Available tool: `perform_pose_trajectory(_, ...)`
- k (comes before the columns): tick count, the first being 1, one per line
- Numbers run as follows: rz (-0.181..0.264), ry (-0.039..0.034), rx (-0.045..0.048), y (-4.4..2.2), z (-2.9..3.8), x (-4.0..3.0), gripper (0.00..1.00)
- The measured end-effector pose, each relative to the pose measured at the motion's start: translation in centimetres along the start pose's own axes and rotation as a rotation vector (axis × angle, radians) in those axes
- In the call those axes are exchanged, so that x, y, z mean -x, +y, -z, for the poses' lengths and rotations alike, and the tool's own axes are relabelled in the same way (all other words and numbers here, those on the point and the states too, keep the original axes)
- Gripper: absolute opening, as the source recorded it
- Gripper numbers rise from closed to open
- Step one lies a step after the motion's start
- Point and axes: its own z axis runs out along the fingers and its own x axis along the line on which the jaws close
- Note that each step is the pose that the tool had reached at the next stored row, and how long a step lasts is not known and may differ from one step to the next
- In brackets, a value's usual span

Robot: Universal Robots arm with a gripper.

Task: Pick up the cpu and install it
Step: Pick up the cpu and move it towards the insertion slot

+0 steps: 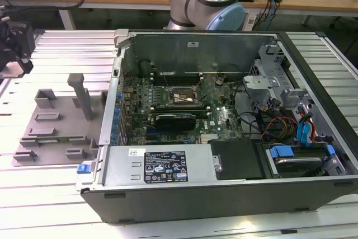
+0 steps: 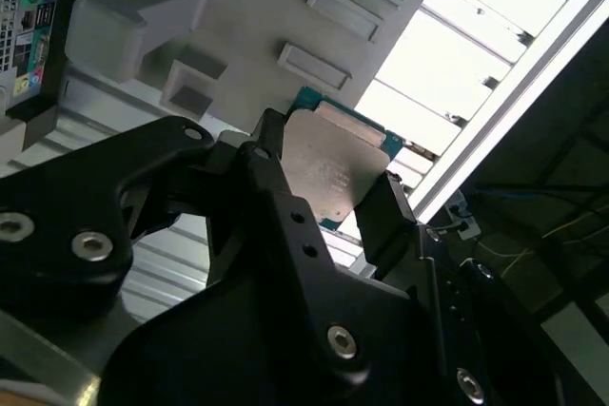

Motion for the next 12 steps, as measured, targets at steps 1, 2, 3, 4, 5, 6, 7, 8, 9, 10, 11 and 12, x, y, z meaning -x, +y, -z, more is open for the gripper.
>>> perform_pose_trajectory(1,0.000,0.0000,-0.0031,0.12,0.32,0.00,0.55)
perform_pose_trajectory(2,0.000,-0.0001,-0.0056,0.23,0.77,0.02,0.55)
perform_pose_trajectory(3,0.000,-0.0002,-0.0068,0.28,1.06,0.02,0.55)
perform_pose_trajectory(4,0.000,-0.0001,-0.0070,0.30,1.24,0.03,0.55)
perform_pose_trajectory(5,0.000,-0.0002,-0.0071,0.30,1.58,0.04,0.55)
perform_pose_trajectory(6,0.000,-0.0002,-0.0071,0.31,1.81,0.04,0.55)
perform_pose_trajectory(7,0.000,-0.0002,-0.0073,0.34,1.98,0.04,0.55)
perform_pose_trajectory(8,0.000,-0.0001,-0.0076,0.36,2.30,0.05,0.55)
perform_pose_trajectory(9,0.000,-0.0002,-0.0076,0.39,2.54,0.05,0.55)
perform_pose_trajectory(10,0.000,-0.0002,-0.0081,0.44,2.84,0.06,0.55)
perform_pose_trajectory(11,0.000,-0.0002,-0.0083,0.47,3.16,0.07,0.55)
perform_pose_trajectory(12,0.000,-0.0002,-0.0090,0.59,3.65,0.07,0.55)
